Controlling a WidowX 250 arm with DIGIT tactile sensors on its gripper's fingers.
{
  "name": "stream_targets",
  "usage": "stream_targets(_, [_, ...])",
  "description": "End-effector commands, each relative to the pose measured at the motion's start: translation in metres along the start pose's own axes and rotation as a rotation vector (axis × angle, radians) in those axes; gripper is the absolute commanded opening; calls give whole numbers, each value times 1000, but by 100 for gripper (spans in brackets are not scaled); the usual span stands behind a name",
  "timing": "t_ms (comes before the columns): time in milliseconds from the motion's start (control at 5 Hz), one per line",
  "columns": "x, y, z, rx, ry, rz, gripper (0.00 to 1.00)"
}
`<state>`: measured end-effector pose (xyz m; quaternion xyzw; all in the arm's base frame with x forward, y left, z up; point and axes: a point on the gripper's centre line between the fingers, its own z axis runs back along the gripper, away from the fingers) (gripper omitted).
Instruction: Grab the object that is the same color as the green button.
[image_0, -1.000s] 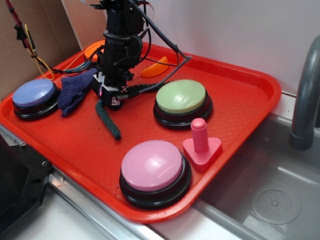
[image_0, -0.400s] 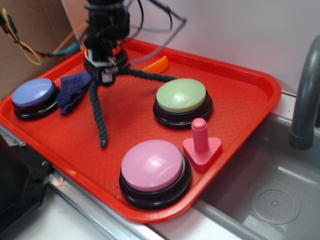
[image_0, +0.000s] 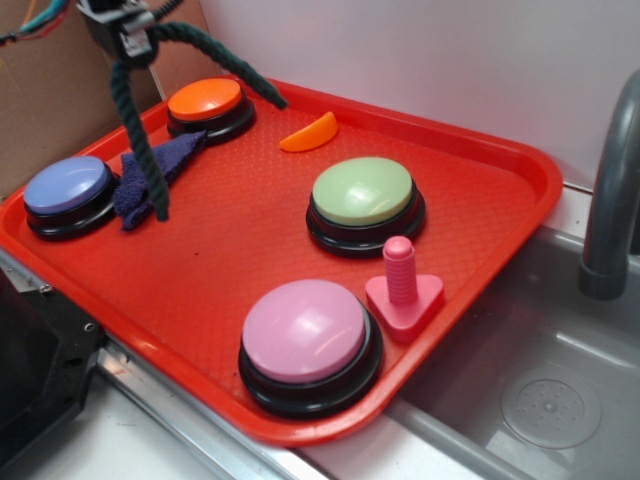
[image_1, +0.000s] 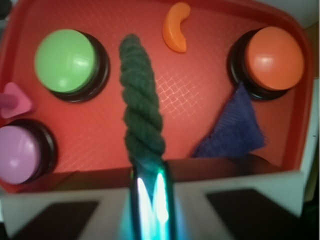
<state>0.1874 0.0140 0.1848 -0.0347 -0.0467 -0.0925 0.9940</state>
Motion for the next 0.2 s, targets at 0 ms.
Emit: stream_targets(0, [-8,0,49,18,-38,47,0])
